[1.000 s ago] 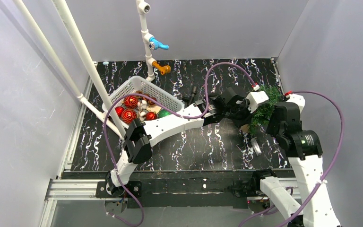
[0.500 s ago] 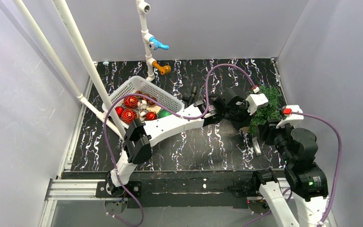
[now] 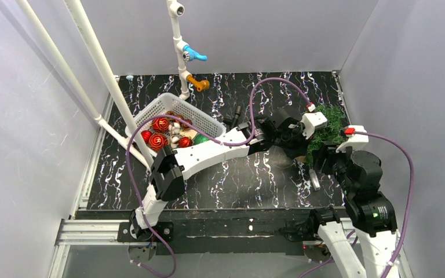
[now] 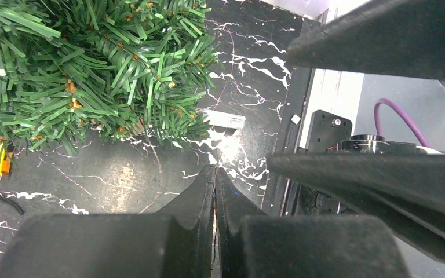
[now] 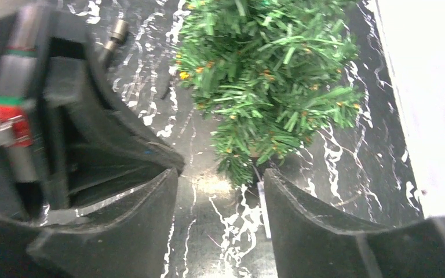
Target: Decorate the small christmas tree
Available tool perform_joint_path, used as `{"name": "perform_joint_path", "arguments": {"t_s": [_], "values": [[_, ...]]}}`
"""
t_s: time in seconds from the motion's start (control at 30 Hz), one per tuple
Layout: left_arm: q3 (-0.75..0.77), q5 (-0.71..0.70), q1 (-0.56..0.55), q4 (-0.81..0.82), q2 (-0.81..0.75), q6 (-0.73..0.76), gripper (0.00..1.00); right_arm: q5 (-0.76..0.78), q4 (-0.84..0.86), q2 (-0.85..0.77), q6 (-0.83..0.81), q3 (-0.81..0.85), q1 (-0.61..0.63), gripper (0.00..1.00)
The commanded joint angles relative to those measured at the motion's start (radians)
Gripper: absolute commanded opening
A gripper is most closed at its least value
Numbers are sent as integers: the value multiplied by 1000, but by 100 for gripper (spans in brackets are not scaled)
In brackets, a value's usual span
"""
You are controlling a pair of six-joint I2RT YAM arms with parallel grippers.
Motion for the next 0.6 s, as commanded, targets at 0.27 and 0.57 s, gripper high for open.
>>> {"name": "perform_joint_path", "arguments": {"t_s": [0.27, 0.57], "values": [[-65, 87, 1, -32, -200, -64, 0, 185, -126, 227, 206, 313, -10, 66], [-154, 339, -41, -50, -286, -141, 0, 336, -239, 418, 224, 603, -11, 65]]}}
